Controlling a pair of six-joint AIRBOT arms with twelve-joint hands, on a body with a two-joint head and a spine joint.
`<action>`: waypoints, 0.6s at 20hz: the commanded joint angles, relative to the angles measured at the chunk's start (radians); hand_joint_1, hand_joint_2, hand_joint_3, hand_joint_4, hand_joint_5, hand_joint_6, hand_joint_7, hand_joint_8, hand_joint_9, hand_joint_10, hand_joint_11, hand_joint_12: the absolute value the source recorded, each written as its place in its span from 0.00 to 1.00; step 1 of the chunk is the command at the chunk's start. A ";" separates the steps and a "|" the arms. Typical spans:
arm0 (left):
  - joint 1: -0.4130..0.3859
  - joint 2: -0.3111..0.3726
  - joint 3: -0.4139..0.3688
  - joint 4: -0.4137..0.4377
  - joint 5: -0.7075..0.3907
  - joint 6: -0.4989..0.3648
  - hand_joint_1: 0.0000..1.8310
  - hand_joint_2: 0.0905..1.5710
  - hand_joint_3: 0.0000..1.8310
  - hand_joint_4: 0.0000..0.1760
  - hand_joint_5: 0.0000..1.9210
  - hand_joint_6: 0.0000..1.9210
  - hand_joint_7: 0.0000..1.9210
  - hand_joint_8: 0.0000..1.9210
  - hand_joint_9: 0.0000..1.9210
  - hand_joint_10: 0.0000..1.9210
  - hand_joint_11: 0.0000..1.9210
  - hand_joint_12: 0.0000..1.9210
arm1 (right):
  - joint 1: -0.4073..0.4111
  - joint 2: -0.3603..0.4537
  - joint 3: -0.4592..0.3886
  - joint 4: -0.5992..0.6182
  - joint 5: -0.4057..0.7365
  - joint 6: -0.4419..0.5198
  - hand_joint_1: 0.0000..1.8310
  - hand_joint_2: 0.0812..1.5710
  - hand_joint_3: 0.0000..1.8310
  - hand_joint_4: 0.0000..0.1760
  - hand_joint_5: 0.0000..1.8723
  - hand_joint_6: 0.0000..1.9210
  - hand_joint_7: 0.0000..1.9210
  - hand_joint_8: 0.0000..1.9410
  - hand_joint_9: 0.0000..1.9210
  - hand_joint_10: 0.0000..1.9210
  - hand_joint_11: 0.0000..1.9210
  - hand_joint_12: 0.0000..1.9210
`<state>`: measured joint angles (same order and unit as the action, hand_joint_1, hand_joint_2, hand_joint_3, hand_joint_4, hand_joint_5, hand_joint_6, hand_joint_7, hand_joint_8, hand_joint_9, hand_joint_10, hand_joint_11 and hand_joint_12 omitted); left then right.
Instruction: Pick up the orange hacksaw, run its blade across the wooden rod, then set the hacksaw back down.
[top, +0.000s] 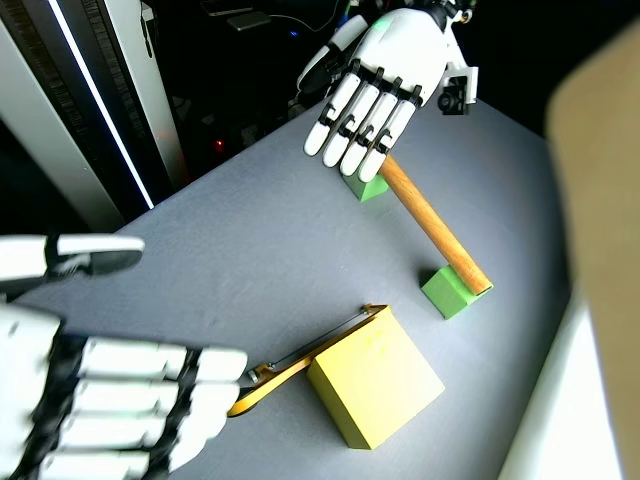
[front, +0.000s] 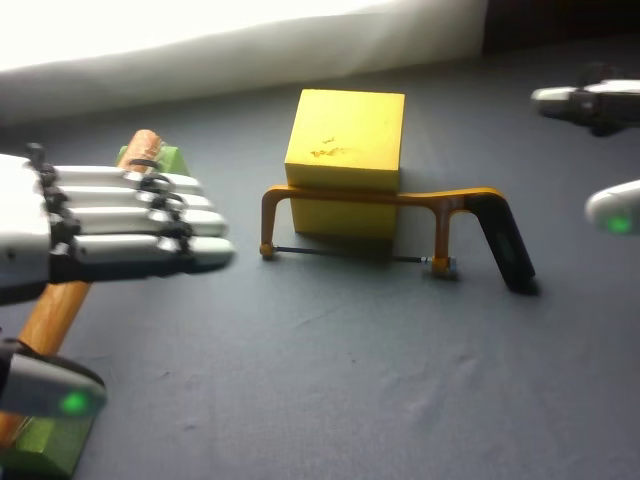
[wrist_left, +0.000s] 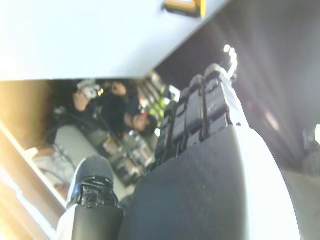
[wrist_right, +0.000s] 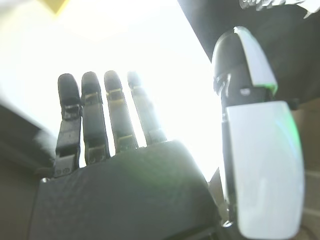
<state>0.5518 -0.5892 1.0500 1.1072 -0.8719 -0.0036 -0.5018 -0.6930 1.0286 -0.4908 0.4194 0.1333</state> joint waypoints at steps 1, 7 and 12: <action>-0.011 0.029 -0.009 -0.079 0.044 0.000 0.00 0.80 0.00 0.00 0.01 0.00 0.00 0.00 0.00 0.00 0.00 0.00 | 0.007 0.006 0.016 0.039 0.050 0.057 0.36 0.66 0.00 0.00 0.07 0.00 0.07 0.00 0.09 0.00 0.00 0.37; 0.014 0.149 -0.109 -0.097 0.283 0.001 0.00 0.80 0.00 0.00 0.00 0.00 0.00 0.00 0.00 0.00 0.00 0.00 | -0.055 0.006 0.061 0.039 0.059 0.355 0.54 0.69 0.00 0.00 0.09 0.00 0.08 0.00 0.09 0.00 0.00 0.40; 0.052 0.217 -0.176 -0.097 0.349 -0.010 0.00 0.80 0.00 0.00 0.00 0.00 0.00 0.00 0.00 0.00 0.00 0.00 | -0.182 -0.038 0.150 0.039 0.213 0.482 0.63 0.65 0.00 0.00 0.11 0.00 0.09 0.00 0.13 0.00 0.00 0.48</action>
<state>0.6182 -0.3779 0.8673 1.0473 -0.4896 -0.0116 -0.7025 -0.7444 1.1790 -0.5060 0.5159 0.6121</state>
